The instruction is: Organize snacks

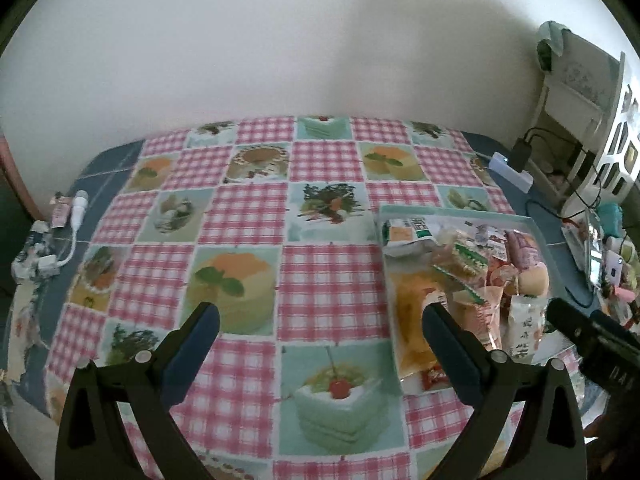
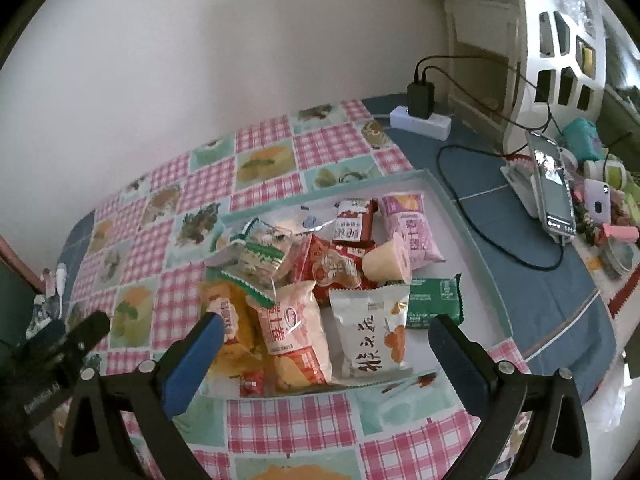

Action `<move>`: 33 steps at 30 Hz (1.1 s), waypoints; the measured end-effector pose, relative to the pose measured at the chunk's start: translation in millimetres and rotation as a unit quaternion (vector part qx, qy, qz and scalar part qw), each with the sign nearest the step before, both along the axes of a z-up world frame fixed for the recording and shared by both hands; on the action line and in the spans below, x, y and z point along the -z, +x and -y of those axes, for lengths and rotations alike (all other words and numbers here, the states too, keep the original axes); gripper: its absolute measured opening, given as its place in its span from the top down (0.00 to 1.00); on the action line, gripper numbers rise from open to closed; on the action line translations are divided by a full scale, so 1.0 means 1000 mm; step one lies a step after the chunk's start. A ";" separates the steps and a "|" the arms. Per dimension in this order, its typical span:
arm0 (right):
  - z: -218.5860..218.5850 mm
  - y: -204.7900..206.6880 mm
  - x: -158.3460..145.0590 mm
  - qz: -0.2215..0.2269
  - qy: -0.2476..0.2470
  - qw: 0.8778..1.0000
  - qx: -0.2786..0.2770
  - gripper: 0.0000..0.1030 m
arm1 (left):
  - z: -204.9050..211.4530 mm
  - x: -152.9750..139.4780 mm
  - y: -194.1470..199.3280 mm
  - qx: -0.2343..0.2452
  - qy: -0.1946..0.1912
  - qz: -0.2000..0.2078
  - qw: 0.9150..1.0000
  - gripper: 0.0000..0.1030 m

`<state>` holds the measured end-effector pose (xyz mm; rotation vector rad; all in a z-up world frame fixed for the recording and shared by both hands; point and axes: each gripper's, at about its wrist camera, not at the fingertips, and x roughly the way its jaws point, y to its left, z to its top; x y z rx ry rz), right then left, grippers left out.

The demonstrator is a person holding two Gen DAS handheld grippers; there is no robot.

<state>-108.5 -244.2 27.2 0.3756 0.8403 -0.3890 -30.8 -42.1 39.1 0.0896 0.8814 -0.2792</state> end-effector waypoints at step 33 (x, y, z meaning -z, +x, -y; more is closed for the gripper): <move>-0.015 0.013 0.004 -0.023 -0.016 0.999 -0.038 0.00 | -0.006 0.005 0.003 -0.029 0.027 -0.016 0.999 0.02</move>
